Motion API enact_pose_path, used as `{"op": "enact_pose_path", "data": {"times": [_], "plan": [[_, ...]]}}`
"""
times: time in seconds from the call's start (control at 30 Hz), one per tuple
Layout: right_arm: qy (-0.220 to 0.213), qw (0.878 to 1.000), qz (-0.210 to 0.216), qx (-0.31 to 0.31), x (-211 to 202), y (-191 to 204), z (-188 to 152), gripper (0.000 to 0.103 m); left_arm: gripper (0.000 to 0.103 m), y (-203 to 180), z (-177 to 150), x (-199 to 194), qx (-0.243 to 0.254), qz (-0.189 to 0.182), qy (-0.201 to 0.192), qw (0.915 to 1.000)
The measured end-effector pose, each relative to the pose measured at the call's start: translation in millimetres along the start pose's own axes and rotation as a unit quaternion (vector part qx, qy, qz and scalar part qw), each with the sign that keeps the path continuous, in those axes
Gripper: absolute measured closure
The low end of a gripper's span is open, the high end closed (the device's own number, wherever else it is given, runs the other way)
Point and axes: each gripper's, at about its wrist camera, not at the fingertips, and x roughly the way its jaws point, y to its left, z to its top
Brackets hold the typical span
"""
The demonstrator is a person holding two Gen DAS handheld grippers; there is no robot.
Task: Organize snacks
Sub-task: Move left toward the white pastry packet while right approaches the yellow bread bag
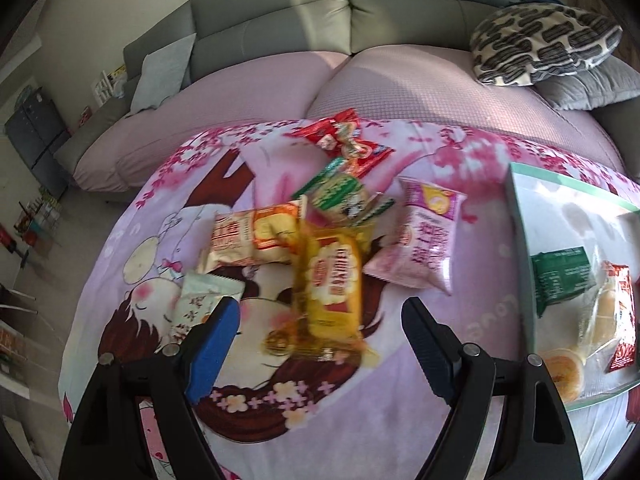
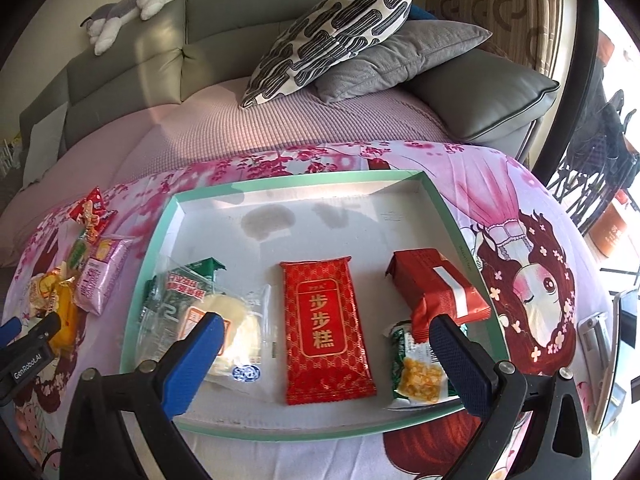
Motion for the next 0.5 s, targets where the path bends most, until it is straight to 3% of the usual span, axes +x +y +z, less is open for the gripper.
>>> {"op": "enact_pose_path", "data": {"times": [0.5], "plan": [[-0.014,0.997,0.056,-0.055,-4.0,79.8,-6.0,0.0,0.019,82.1,-5.1,8.7,-0.093,0.01,0.014,0.9955]]}}
